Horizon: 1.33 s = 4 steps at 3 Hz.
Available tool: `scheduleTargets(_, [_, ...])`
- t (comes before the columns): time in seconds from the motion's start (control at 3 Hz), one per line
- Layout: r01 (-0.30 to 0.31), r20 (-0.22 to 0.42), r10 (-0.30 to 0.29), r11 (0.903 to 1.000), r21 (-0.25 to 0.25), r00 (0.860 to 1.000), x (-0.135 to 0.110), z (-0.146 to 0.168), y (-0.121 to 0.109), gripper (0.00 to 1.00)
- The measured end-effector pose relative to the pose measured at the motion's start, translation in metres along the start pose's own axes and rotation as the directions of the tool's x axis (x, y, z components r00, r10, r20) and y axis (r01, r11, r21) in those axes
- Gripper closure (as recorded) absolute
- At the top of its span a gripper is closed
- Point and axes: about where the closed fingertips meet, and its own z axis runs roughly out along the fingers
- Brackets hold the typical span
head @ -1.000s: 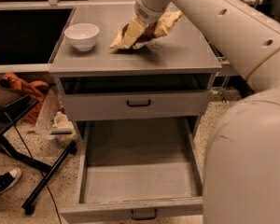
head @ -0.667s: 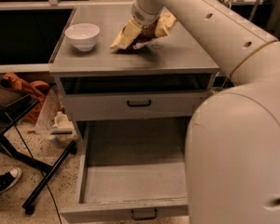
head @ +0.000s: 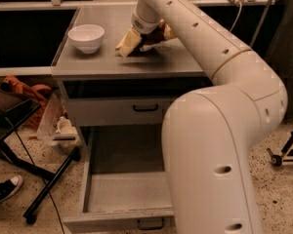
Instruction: Place brown chip bag into middle drawer
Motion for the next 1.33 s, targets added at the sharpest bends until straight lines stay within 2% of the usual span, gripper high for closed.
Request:
scheduleTargets(0.33, [-0.064,-0.046,0.064,0.9979,0.000,0.997,0.020,0.020,-0.011,0.17])
scheduleTargets(0.67, [-0.119,-0.062,0.120,0.9927,0.022,0.991,0.037,0.020,-0.026,0.40])
scheduleTargets(1.0, [-0.142,-0.042,0.144,0.9886,0.050,0.989,0.045,0.004,-0.041,0.64])
scheduleTargets(1.33, [-0.159,0.005,0.159,0.9847,0.071,0.987,0.050,-0.026,-0.050,0.87])
